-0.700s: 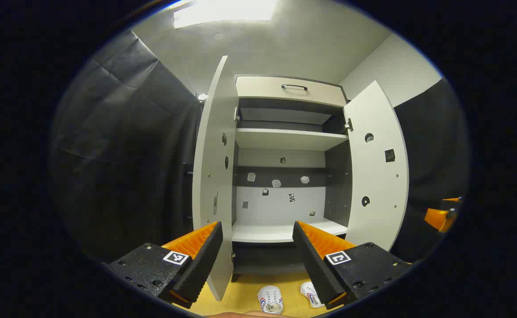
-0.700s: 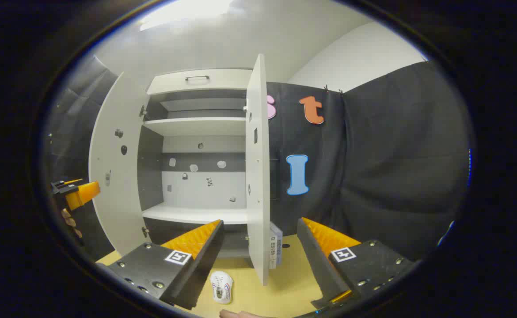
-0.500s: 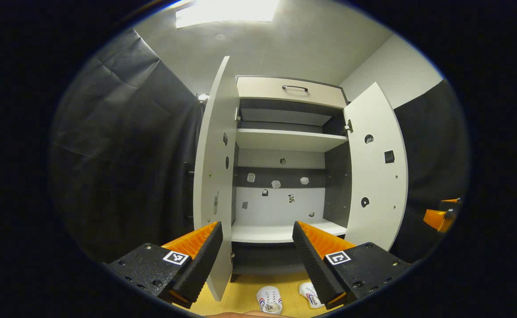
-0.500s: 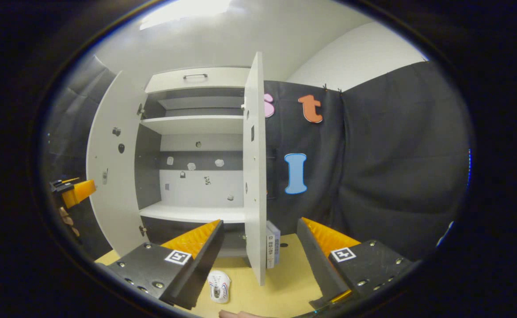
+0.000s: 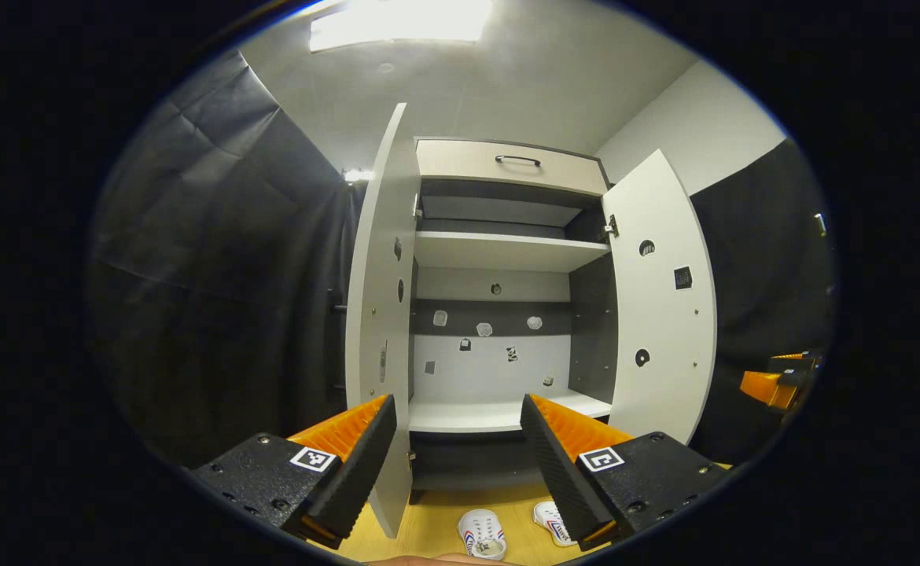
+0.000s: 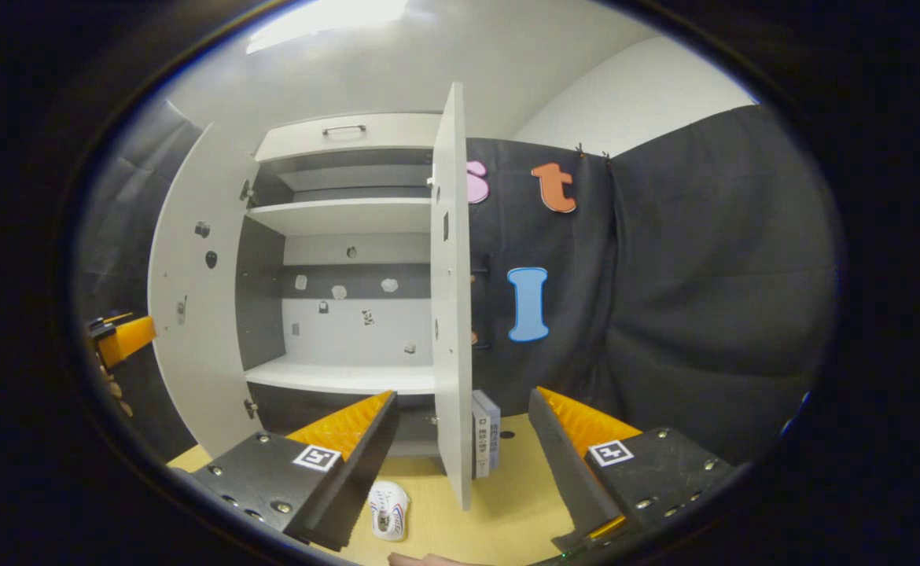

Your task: Grab one shoe with the right hand and put it into the shoe cabinet, grab the other shoe with the left hand and put it into the shoe cabinet; then close the right door with the right hand and the left door with the left hand.

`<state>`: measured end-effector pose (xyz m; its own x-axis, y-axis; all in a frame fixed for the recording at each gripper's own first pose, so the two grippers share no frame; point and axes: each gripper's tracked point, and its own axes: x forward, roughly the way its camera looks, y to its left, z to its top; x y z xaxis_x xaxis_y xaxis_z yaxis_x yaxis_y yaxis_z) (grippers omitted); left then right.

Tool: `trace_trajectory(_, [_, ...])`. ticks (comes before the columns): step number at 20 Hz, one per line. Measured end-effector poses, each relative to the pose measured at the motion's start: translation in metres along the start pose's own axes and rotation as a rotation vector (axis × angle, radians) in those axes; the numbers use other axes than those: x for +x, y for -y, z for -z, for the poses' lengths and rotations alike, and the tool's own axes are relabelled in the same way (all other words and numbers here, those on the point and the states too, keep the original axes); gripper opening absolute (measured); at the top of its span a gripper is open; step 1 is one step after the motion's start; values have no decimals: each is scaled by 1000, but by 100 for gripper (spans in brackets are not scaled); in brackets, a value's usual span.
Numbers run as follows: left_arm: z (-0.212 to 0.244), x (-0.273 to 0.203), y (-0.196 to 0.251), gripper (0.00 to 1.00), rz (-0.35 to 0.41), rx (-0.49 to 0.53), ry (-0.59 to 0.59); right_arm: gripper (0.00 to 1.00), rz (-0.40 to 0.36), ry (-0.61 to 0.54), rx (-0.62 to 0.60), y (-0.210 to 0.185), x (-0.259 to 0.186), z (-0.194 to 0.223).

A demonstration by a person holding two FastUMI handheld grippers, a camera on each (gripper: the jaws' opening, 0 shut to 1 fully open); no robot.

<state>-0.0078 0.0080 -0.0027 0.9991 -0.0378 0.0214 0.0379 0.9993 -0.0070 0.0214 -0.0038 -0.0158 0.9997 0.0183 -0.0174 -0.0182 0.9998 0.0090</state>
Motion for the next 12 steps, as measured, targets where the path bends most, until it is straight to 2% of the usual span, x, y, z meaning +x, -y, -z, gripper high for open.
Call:
trace_trajectory(1, [3, 0, -1, 94, 2, -3, -5, 99, -11, 4, -4, -3, 3, 2])
trace_trajectory(3, [10, -3, -4, 96, 8, -21, -15, 99, -31, 1, -14, -9, 9, 14])
trace_trajectory(4, [14, -4, -5, 94, 13, -30, -22, 100, -36, -3, -18, -11, 11, 22])
trace_trajectory(6, [23, -9, -10, 96, 24, -35, -31, 96, -57, -2, -32, -22, 15, 38])
trace_trajectory(9, [33, -17, -20, 96, 21, -20, -22, 99, -94, 24, -76, -43, 17, 59])
trace_trajectory(10, [37, -21, -21, 96, 26, -21, -28, 95, -104, 25, -94, -53, 17, 69])
trace_trajectory(11, [44, -26, -22, 96, 33, -24, -38, 99, -115, 18, -114, -62, 18, 82])
trace_trajectory(12, [49, -33, -24, 94, 38, -34, -50, 95, -114, 4, -135, -70, 20, 98])
